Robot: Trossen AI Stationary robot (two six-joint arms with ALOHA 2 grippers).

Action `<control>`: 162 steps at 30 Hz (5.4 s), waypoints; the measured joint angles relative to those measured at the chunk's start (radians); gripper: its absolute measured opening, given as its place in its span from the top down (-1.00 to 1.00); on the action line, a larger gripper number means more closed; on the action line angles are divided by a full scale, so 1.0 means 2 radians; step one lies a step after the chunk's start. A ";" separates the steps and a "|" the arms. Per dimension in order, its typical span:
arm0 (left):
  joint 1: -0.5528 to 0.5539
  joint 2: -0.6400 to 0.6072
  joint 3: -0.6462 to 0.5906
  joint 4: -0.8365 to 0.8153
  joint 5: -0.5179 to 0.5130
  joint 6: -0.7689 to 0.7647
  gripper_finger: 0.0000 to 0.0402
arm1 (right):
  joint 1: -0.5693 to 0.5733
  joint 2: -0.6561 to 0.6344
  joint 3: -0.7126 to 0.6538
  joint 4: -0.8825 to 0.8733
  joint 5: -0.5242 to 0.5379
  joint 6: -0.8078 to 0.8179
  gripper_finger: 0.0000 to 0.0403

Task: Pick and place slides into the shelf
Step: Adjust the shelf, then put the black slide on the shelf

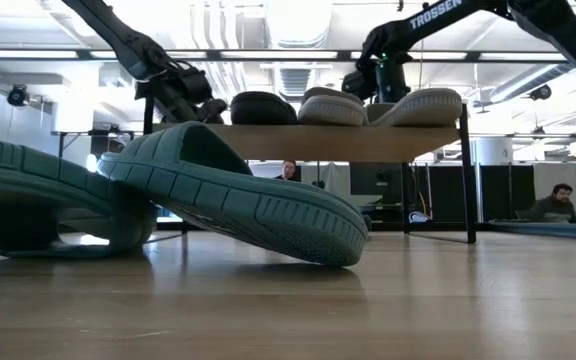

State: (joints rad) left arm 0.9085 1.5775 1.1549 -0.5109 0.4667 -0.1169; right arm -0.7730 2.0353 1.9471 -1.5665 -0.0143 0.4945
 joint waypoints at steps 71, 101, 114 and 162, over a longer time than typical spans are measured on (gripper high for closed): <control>0.063 0.239 0.172 0.007 0.106 0.072 -0.14 | -0.051 -0.189 0.205 0.344 -0.092 0.002 0.07; 0.031 0.260 0.176 -0.149 0.095 0.108 0.31 | -0.115 -0.183 0.203 0.250 -0.156 0.071 0.07; 0.027 0.221 0.177 -0.192 -0.037 0.316 0.31 | -0.114 -0.182 0.203 0.209 -0.155 0.037 0.07; 0.025 0.341 0.301 -0.184 0.165 0.327 0.31 | -0.107 -0.189 0.203 0.082 -0.128 0.013 0.07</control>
State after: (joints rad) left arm 0.9585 2.2590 1.7579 -0.8789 0.7975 0.5373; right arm -0.9866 1.6577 2.3532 -1.4018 -0.2705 0.5212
